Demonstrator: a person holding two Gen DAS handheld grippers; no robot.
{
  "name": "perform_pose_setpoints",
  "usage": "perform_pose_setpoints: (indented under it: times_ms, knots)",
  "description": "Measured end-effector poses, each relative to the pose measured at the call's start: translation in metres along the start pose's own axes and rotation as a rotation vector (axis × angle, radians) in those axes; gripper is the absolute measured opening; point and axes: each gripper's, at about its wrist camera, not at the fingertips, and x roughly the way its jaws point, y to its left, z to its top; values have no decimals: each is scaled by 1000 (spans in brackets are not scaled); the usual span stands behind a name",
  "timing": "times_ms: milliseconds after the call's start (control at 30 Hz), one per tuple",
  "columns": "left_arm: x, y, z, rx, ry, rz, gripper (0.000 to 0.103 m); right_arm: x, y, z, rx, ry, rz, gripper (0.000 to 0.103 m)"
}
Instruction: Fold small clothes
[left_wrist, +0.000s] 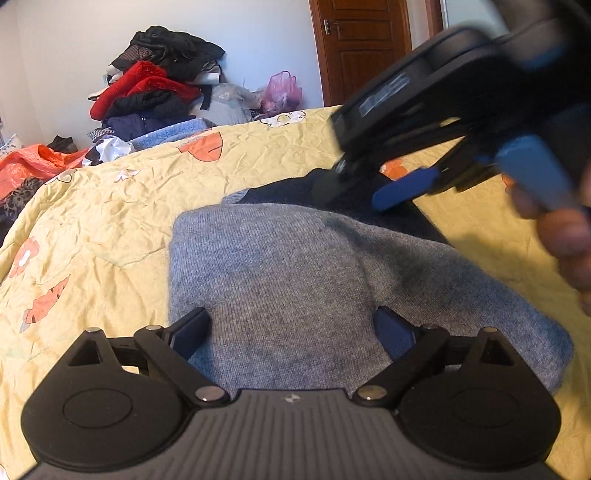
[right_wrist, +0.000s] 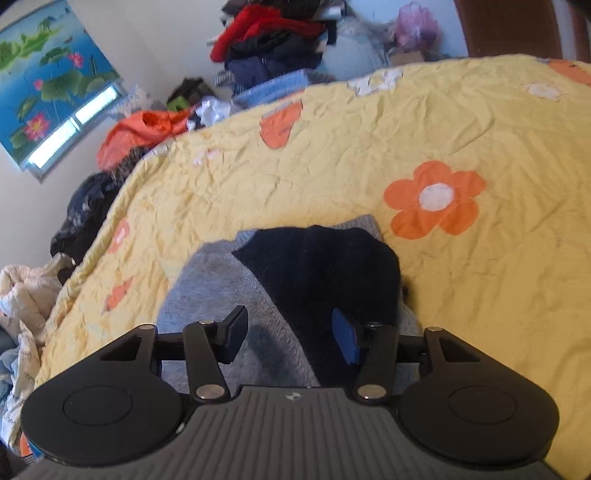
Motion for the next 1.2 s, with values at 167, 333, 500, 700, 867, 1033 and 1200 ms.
perform_pose_setpoints:
  times_ms: [167,333,500,700,867,1033,1200]
  knots:
    - [0,-3,1,0,2,7,97,-3,0,-20,-20,44,1,58]
    - [-1,-4,-2,7,-10,10,98,5,-11,-28,-15,29,27,58]
    - [-47,2,-11,-32,-83,14,97,-43,11,-44,-100,-78,-72,60]
    - [-87,7,-72,-126,13,92,97,-128,13,-131,-198,-209,-171,86]
    - [-101,7,-104,-253,66,79,98,-124,-1,-183,-203,-94,-321,88]
    - [-95,-1,-96,-234,92,81,103,-109,14,-192,-213,-58,-342,102]
    - [-86,6,-92,-267,100,75,103,-79,31,-178,-226,-18,-471,103]
